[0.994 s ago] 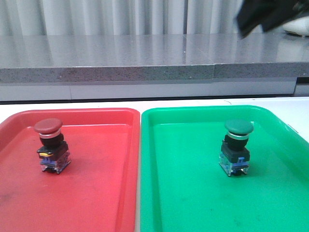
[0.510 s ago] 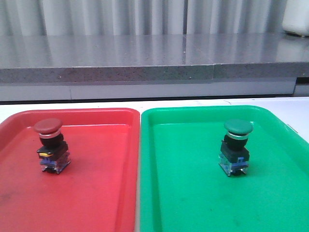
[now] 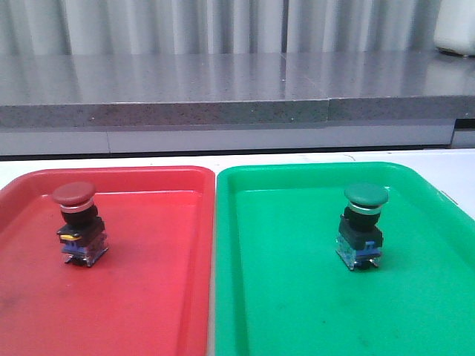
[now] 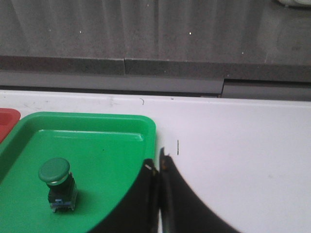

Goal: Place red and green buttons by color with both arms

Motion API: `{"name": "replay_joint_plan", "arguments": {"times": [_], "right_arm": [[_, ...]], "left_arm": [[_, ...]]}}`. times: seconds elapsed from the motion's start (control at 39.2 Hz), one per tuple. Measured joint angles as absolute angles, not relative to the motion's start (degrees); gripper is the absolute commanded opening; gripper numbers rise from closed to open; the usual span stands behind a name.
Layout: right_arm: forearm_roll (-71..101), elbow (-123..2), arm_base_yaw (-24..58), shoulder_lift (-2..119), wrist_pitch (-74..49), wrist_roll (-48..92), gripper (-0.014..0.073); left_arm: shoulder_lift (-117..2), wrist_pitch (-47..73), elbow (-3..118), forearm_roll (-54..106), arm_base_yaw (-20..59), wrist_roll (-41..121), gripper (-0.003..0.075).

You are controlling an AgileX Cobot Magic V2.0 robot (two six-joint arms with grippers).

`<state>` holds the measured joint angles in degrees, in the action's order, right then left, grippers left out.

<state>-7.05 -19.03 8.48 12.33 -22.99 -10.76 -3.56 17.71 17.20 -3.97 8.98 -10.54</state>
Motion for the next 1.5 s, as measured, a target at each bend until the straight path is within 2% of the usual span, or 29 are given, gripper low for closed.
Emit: {"name": "replay_joint_plan", "arguments": {"times": [0.97, 1.38, 1.5], "right_arm": [[-7.2, -18.9, 8.5, 10.7, -22.6, -10.7, -0.0068], [-7.2, -18.9, 8.5, 10.7, -22.5, -10.7, -0.0068], [-7.3, -18.9, 8.5, 10.7, -22.5, -10.6, -0.0068]], "left_arm": [[-3.0, 17.4, 16.1, -4.0, 8.9, -10.5, -0.0020], [0.3, 10.4, -0.1, -1.5, -1.3, -10.5, -0.0020], [0.3, 8.1, -0.2, -1.3, -2.7, -10.5, -0.0020]]}}
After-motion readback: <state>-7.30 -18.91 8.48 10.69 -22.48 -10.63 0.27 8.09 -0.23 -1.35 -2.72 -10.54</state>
